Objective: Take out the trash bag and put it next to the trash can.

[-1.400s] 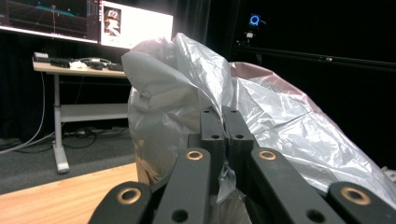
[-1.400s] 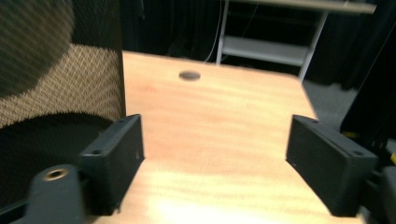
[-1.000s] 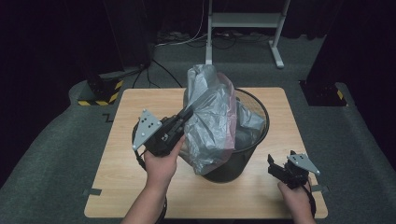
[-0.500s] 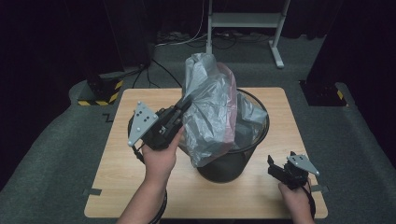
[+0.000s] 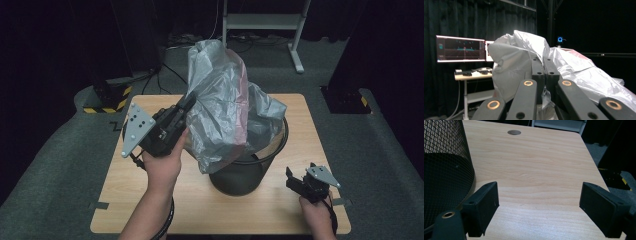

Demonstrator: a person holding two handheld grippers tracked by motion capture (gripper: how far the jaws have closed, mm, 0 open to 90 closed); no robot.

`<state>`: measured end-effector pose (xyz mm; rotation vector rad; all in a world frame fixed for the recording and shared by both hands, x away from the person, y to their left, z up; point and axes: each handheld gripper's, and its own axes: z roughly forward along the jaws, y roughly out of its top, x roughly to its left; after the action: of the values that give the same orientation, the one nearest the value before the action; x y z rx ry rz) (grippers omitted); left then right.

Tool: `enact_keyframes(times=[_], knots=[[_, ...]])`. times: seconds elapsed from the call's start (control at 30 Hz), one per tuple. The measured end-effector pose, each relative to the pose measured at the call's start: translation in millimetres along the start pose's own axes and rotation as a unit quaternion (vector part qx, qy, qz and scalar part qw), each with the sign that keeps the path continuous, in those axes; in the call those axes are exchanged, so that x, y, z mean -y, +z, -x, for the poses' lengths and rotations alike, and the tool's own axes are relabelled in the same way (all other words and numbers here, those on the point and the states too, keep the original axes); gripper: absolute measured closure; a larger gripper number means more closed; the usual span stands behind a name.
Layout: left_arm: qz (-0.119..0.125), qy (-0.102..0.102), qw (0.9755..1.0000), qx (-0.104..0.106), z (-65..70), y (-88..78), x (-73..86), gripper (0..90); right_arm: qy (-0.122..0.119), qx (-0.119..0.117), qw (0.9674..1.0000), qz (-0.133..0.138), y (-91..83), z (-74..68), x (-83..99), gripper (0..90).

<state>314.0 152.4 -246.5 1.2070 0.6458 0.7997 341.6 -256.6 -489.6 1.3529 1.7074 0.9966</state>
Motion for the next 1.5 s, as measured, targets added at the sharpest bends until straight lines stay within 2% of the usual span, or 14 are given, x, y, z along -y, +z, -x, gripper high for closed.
enact_keyframes(times=[0.13, 0.23, 0.53, 1.03, 1.27, 1.5], knots=[[0.015, 0.005, 0.9999, -0.004, -2.5, -3.5, -8.7, 88.8, -0.007, -0.001, 0.9999, -0.008, 0.3, -0.5, 0.7, 15.5], [0.017, 0.011, 0.9998, -0.009, -4.0, -6.2, -10.5, 88.8, -0.005, -0.002, 1.0, -0.008, 0.5, -0.6, 0.9, 15.5], [0.032, 0.003, 0.9994, -0.016, -10.9, -12.7, -18.2, 88.8, -0.009, -0.007, 0.9999, -0.013, 1.6, -3.6, 1.9, 15.5], [0.064, 0.011, 0.9979, -0.001, 6.4, 2.5, -35.6, 88.8, -0.015, -0.015, 0.9996, -0.018, 3.5, -6.0, 2.7, 15.5], [0.071, 0.016, 0.9974, 0.001, 8.9, 3.2, -42.2, 88.9, -0.021, -0.017, 0.9995, -0.017, 3.8, -6.0, 3.7, 15.5], [0.085, 0.021, 0.996, -0.013, 1.8, -5.8, -53.5, 88.9, -0.023, -0.021, 0.9993, -0.02, 4.9, -8.9, 4.2, 15.5]])
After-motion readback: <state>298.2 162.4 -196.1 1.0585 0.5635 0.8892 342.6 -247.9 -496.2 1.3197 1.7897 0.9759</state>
